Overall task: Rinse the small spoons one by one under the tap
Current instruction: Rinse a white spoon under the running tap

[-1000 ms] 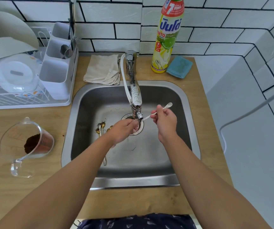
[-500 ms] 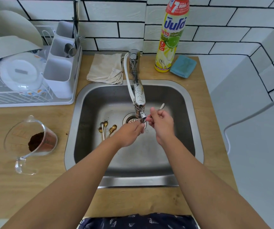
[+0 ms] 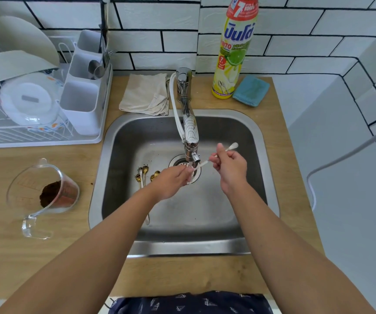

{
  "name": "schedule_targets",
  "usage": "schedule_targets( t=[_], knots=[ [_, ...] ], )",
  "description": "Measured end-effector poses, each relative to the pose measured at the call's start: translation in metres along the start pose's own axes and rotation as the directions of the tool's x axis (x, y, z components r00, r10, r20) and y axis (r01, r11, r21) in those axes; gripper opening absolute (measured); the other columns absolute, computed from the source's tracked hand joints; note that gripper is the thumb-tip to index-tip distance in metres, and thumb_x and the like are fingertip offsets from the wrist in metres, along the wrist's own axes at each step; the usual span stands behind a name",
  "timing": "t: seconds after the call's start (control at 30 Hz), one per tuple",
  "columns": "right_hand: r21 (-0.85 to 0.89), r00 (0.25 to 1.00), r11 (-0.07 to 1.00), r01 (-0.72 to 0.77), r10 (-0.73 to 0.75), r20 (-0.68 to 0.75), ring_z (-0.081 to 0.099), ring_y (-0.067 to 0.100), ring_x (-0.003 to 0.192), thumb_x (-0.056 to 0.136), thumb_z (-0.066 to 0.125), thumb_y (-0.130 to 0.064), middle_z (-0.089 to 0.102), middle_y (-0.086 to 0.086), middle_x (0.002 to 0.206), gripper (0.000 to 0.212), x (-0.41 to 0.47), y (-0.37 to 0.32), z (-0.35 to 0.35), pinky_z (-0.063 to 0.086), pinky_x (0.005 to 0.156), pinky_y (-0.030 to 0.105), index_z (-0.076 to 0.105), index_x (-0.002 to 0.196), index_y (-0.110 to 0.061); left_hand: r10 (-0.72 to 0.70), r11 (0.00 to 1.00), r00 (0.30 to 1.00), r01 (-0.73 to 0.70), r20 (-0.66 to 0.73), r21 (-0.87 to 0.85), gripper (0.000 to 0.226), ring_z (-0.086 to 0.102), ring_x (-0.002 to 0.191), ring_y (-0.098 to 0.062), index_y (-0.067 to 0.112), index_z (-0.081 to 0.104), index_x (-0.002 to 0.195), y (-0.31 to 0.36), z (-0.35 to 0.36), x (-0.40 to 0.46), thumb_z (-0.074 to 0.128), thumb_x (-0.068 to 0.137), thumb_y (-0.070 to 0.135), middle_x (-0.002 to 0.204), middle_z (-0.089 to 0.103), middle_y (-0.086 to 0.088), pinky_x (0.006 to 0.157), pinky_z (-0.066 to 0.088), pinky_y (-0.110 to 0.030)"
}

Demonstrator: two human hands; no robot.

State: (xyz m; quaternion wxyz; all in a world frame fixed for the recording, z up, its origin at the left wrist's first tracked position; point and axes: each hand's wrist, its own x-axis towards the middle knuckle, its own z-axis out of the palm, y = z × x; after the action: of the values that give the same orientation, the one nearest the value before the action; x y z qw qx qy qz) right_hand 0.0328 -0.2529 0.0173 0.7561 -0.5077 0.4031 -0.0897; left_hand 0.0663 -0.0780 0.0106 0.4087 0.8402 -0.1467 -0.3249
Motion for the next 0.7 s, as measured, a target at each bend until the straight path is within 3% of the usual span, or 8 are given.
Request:
schedule_targets(
  t=[0.07, 0.2, 0.27, 0.37, 0.43, 0.57, 0.7],
  knots=[
    [-0.004, 1.0, 1.0, -0.016, 0.016, -0.008, 0.066, 0.004, 0.057, 0.1, 0.067, -0.022, 0.07, 0.004, 0.072, 0.021, -0.002, 0.004, 0.002, 0.053, 0.058, 0.019, 0.06, 0.087, -0.009, -0.009, 1.0, 1.0, 0.009, -0.011, 0.023, 0.038, 0.05, 0.061, 0.001, 0.026, 0.057, 0.075, 0.002, -0.001, 0.002, 0.042, 0.106, 0.043, 0.066, 0.054, 0.015, 0.063, 0.038, -0.024],
    [-0.021, 0.984, 0.995, -0.093, 0.095, 0.153, 0.066, 0.006, 0.061, 0.102, 0.065, -0.02, 0.069, 0.006, 0.076, 0.02, -0.005, 0.006, 0.002, 0.053, 0.058, 0.017, 0.056, 0.086, -0.01, -0.01, 1.0, 1.0, 0.01, -0.017, 0.026, 0.038, 0.05, 0.066, -0.008, 0.023, 0.057, 0.077, 0.007, 0.004, 0.001, 0.041, 0.106, 0.041, 0.07, 0.055, 0.009, 0.066, 0.04, -0.028],
    [-0.008, 0.964, 0.994, -0.106, 0.105, 0.245, 0.066, 0.004, 0.062, 0.103, 0.063, -0.015, 0.072, 0.006, 0.083, 0.015, -0.002, -0.001, -0.002, 0.053, 0.06, 0.016, 0.057, 0.089, -0.011, -0.062, 0.993, 0.998, 0.064, 0.02, -0.102, 0.038, 0.042, 0.058, -0.009, 0.022, 0.056, 0.077, 0.008, 0.003, -0.002, 0.042, 0.105, 0.043, 0.064, 0.049, 0.009, 0.058, 0.035, -0.026],
    [0.023, 0.927, 0.994, -0.106, 0.09, 0.364, 0.066, 0.002, 0.066, 0.104, 0.057, -0.006, 0.075, 0.003, 0.089, 0.008, 0.0, -0.005, -0.005, 0.053, 0.065, 0.016, 0.062, 0.101, -0.012, -0.179, 0.883, 0.967, 0.239, 0.181, -0.405, 0.04, 0.024, 0.05, -0.01, 0.023, 0.047, 0.074, 0.011, 0.001, -0.005, 0.042, 0.104, 0.048, 0.057, 0.035, 0.008, 0.046, 0.019, -0.023],
    [0.015, 0.926, 0.997, -0.076, 0.065, 0.372, 0.069, 0.003, 0.067, 0.103, 0.059, -0.006, 0.075, 0.001, 0.084, 0.007, 0.001, -0.005, -0.004, 0.054, 0.066, 0.017, 0.062, 0.1, -0.011, -0.175, 0.871, 0.96, 0.255, 0.22, -0.42, 0.04, 0.022, 0.05, -0.01, 0.022, 0.047, 0.076, 0.01, 0.0, -0.007, 0.042, 0.104, 0.05, 0.058, 0.033, 0.007, 0.047, 0.018, -0.024],
    [0.03, 0.974, 1.0, -0.008, 0.001, 0.225, 0.07, 0.002, 0.065, 0.1, 0.066, -0.012, 0.074, 0.002, 0.082, 0.008, 0.004, -0.003, -0.004, 0.054, 0.062, 0.016, 0.061, 0.101, -0.005, -0.072, 0.96, 0.992, 0.098, 0.108, -0.263, 0.036, 0.037, 0.056, -0.008, 0.017, 0.057, 0.085, 0.01, 0.001, -0.008, 0.041, 0.106, 0.04, 0.061, 0.044, 0.009, 0.054, 0.034, -0.022],
    [0.057, 0.978, 0.998, -0.024, 0.011, 0.207, 0.069, 0.001, 0.062, 0.101, 0.065, -0.014, 0.074, -0.001, 0.077, 0.009, 0.003, 0.003, 0.0, 0.053, 0.059, 0.016, 0.063, 0.095, -0.007, -0.1, 0.987, 0.986, 0.082, -0.133, -0.136, 0.042, 0.046, 0.059, -0.007, 0.024, 0.061, 0.069, 0.011, 0.005, -0.001, 0.048, 0.102, 0.046, 0.061, 0.054, 0.012, 0.061, 0.037, -0.029]
  ],
)
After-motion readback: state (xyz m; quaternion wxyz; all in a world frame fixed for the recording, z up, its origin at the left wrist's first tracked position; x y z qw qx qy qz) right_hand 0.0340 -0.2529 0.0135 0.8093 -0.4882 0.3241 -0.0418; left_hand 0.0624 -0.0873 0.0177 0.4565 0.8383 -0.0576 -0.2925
